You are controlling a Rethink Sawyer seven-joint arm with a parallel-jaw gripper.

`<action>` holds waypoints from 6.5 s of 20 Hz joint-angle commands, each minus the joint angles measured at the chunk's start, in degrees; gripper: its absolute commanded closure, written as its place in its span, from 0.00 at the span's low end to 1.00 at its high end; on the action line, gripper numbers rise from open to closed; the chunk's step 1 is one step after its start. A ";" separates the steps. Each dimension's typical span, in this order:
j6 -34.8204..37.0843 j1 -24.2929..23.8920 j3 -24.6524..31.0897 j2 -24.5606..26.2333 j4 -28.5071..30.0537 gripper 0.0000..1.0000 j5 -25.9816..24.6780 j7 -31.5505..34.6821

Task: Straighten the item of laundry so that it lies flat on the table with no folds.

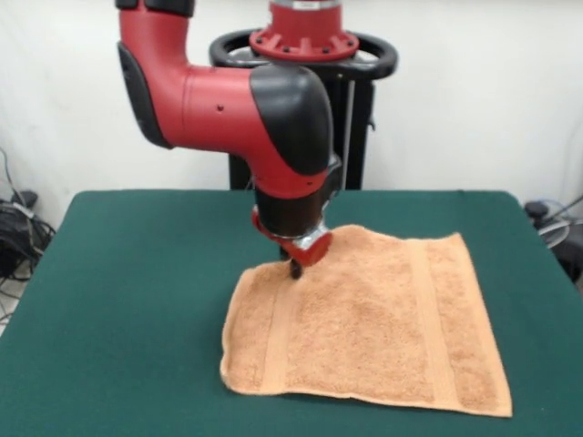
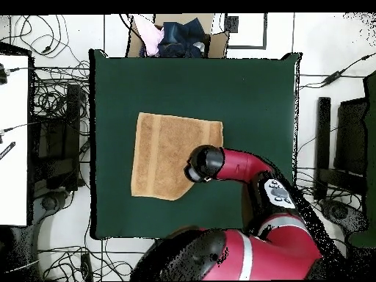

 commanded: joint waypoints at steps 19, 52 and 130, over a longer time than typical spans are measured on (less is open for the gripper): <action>17.84 3.82 1.81 -0.61 -3.93 1.00 5.47 3.71; 40.46 11.73 -1.21 0.94 -18.59 1.00 6.16 9.92; 17.73 17.67 -4.80 27.28 -47.35 1.00 13.68 19.32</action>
